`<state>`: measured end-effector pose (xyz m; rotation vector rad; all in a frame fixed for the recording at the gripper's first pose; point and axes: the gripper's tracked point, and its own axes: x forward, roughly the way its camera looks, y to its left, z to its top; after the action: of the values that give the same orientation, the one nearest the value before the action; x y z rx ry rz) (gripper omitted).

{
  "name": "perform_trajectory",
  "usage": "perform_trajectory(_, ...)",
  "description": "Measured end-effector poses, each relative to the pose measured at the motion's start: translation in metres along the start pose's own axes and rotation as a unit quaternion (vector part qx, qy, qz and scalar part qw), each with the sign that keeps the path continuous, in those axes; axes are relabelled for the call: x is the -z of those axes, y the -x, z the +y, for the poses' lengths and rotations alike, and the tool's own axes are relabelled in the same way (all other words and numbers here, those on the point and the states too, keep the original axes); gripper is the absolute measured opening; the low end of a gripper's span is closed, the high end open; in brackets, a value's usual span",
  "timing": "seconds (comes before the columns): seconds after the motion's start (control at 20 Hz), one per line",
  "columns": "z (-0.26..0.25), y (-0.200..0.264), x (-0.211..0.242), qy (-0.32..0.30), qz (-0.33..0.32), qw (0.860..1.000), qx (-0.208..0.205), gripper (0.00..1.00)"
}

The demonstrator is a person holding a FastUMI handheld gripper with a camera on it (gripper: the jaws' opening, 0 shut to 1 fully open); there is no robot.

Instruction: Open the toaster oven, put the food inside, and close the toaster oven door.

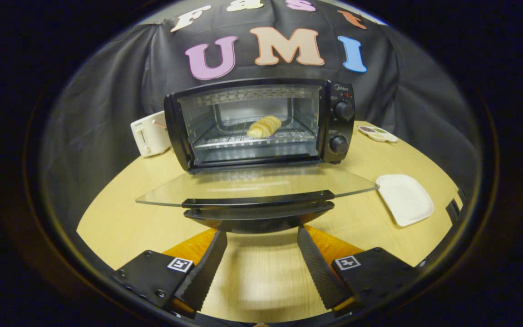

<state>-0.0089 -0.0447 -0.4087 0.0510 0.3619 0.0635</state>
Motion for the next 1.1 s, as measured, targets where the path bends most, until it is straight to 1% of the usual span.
perform_trajectory(0.45, 0.012, -0.006, -0.087, 0.007, -0.077, 0.997, -0.008, 0.97)
perform_trajectory(0.8, 0.024, -0.031, -0.15, 0.026, -0.111, 0.993, -0.019, 0.97)
perform_trajectory(1.0, 0.032, -0.044, -0.179, 0.014, -0.128, 0.991, -0.036, 0.97)
perform_trajectory(1.1, 0.024, -0.043, -0.187, 0.018, -0.133, 0.991, -0.026, 0.97)
